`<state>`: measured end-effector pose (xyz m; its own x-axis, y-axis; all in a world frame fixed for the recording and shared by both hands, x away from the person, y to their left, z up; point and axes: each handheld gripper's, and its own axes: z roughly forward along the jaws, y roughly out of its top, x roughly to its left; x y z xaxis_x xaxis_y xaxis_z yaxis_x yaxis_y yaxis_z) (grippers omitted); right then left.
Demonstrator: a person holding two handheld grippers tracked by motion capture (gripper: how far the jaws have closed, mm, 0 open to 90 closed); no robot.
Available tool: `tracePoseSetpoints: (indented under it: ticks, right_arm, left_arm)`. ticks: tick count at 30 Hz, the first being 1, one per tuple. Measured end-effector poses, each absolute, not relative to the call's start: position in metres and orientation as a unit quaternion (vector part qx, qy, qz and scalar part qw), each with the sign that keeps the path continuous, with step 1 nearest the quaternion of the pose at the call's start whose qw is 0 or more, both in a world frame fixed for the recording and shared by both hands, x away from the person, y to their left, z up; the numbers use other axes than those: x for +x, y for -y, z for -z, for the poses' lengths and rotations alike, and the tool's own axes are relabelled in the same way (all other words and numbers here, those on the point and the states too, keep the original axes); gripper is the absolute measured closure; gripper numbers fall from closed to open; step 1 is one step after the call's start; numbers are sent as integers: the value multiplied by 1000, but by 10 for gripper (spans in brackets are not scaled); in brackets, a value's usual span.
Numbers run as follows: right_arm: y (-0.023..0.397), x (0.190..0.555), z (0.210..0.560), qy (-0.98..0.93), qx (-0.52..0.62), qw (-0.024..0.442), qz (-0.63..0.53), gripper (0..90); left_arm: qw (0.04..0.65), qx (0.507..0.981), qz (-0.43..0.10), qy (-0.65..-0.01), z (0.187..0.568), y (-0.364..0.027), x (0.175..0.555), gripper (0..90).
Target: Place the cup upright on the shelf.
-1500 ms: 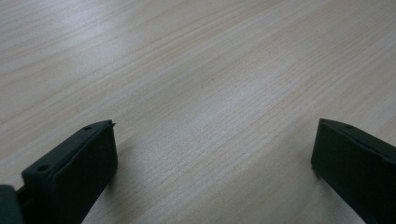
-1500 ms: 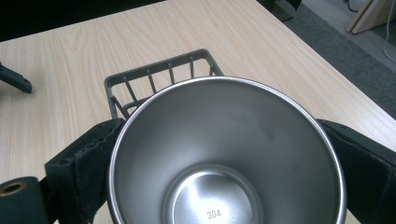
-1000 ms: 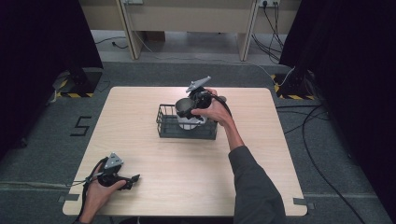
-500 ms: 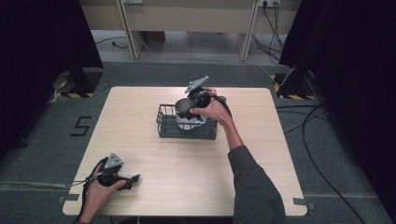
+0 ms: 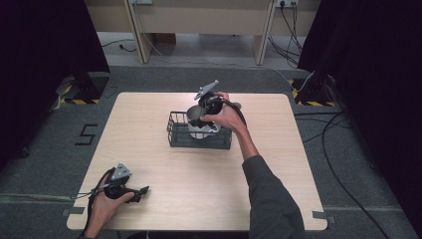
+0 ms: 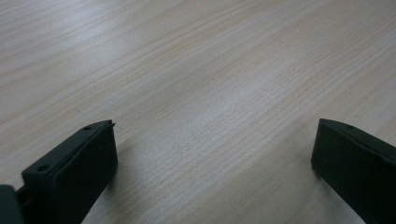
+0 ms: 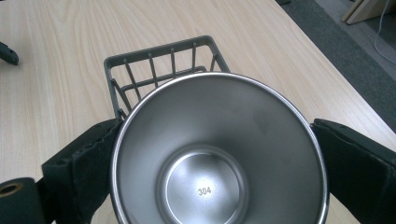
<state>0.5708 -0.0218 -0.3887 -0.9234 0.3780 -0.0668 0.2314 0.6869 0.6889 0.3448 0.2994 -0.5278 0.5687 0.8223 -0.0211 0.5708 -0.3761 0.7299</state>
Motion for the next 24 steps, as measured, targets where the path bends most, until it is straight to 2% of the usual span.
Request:
tracePoseSetpoints:
  ticks: [24]
  right_arm:
    - [24, 565, 382, -911, 132, 108, -375, 58]
  left_arm:
    - [357, 810, -176, -430, 528, -299, 345, 0]
